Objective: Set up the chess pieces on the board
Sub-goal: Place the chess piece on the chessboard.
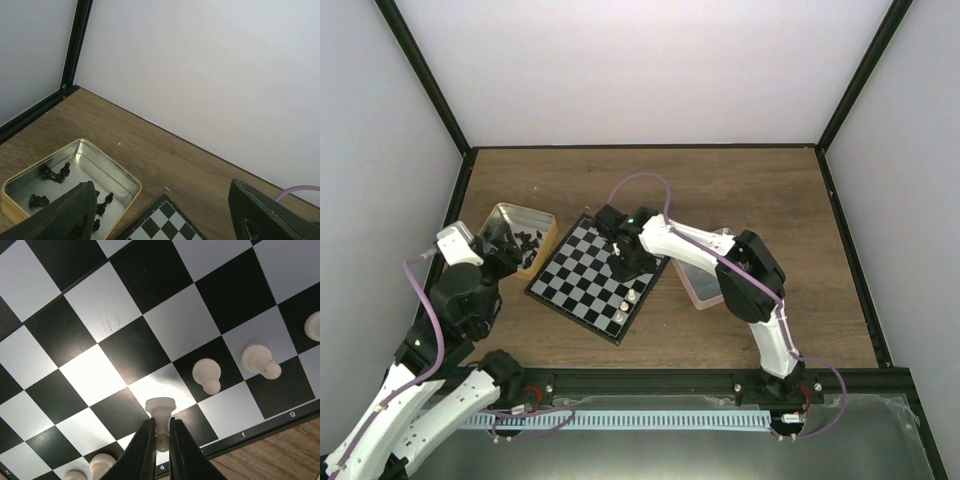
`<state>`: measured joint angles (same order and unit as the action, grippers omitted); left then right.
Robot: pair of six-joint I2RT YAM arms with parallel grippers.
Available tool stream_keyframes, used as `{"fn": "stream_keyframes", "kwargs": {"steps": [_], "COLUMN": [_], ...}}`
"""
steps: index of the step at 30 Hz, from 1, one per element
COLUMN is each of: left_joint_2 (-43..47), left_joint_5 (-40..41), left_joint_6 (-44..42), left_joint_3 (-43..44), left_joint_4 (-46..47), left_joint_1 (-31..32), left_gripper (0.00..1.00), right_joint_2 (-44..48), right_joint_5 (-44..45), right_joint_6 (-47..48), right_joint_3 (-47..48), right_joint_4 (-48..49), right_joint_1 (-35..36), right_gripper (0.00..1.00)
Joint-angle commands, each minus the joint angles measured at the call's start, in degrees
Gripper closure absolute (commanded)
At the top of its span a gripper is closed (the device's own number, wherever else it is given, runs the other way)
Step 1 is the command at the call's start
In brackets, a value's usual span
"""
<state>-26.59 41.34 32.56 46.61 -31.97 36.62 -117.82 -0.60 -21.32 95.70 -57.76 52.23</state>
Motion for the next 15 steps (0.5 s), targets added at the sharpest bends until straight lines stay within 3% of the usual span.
{"fn": "stream_keyframes", "kwargs": {"steps": [1, 15], "left_joint_2": [1.3, 1.5], "left_joint_5": [1.6, 0.4], "left_joint_6": [-1.3, -1.7], "left_joint_3": [-0.9, -1.1], "left_joint_4": [1.4, 1.2], "left_joint_1": [-0.2, -0.2], "left_gripper": [0.26, 0.26], "right_joint_2": [-2.1, -4.1], "right_joint_5": [0.3, 0.8], "right_joint_6": [1.3, 1.5], "right_joint_3": [4.3, 6.2], "right_joint_4": [-3.4, -6.3], "right_joint_1": [1.1, 1.6], "right_gripper": [0.98, 0.92]}}
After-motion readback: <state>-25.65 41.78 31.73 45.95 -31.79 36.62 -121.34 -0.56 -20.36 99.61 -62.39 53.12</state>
